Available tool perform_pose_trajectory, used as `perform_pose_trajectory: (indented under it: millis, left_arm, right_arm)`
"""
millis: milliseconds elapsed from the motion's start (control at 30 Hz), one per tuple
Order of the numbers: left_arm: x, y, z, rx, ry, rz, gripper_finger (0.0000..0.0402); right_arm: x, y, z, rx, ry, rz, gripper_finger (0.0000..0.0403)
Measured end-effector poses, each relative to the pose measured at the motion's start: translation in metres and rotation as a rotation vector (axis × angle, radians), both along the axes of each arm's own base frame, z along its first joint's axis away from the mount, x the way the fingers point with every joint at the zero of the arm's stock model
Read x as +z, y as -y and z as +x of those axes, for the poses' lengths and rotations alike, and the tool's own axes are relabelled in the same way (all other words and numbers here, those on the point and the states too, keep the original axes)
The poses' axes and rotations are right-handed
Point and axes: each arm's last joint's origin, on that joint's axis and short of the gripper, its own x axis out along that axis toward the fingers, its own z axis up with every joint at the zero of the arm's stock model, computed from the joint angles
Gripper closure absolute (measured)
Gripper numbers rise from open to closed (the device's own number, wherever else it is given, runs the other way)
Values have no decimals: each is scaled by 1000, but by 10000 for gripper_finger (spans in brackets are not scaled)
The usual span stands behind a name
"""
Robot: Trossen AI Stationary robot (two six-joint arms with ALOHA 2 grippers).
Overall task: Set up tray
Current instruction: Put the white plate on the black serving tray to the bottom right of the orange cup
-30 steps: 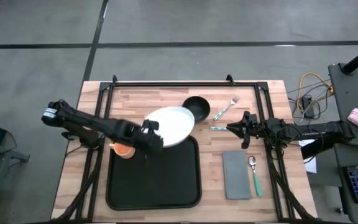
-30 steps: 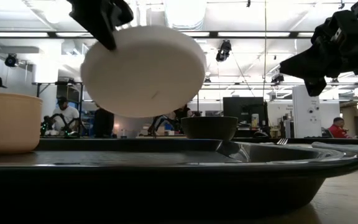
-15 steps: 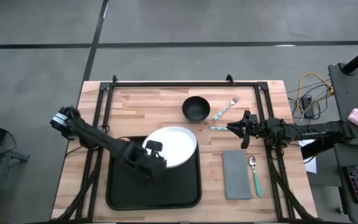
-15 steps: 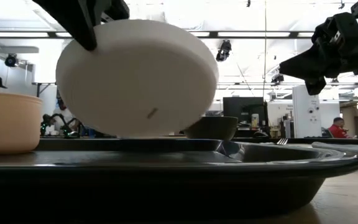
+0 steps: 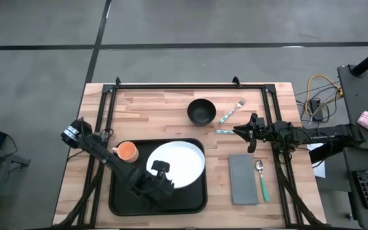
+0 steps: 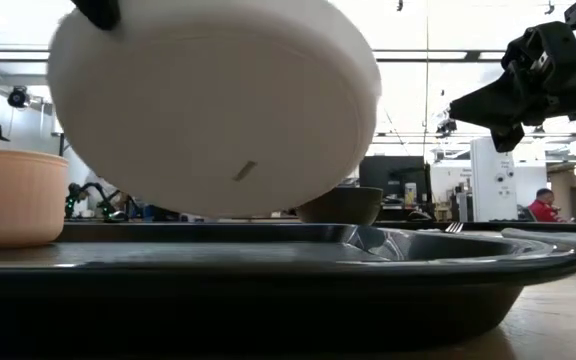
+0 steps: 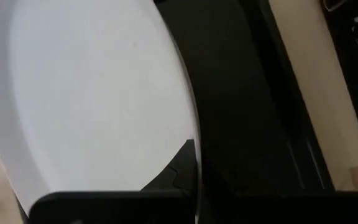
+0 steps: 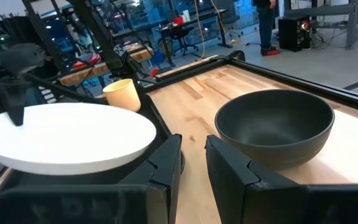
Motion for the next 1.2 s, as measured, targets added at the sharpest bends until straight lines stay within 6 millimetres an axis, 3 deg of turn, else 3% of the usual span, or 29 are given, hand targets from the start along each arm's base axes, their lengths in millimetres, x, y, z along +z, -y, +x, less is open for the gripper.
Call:
perform_pose_trajectory:
  millis: [400, 933, 1200]
  left_arm:
    - [-38, 20, -32, -15, -106, 47, 401]
    - [-82, 22, -44, -93, -162, -25, 401]
    - [-94, 25, -53, -131, -204, -57, 401]
  right_arm:
    - [0, 0, 0, 0, 0, 0, 335]
    - [0, 1, 0, -53, 2, 2, 335]
    - [0, 1, 0, -53, 1, -1, 335]
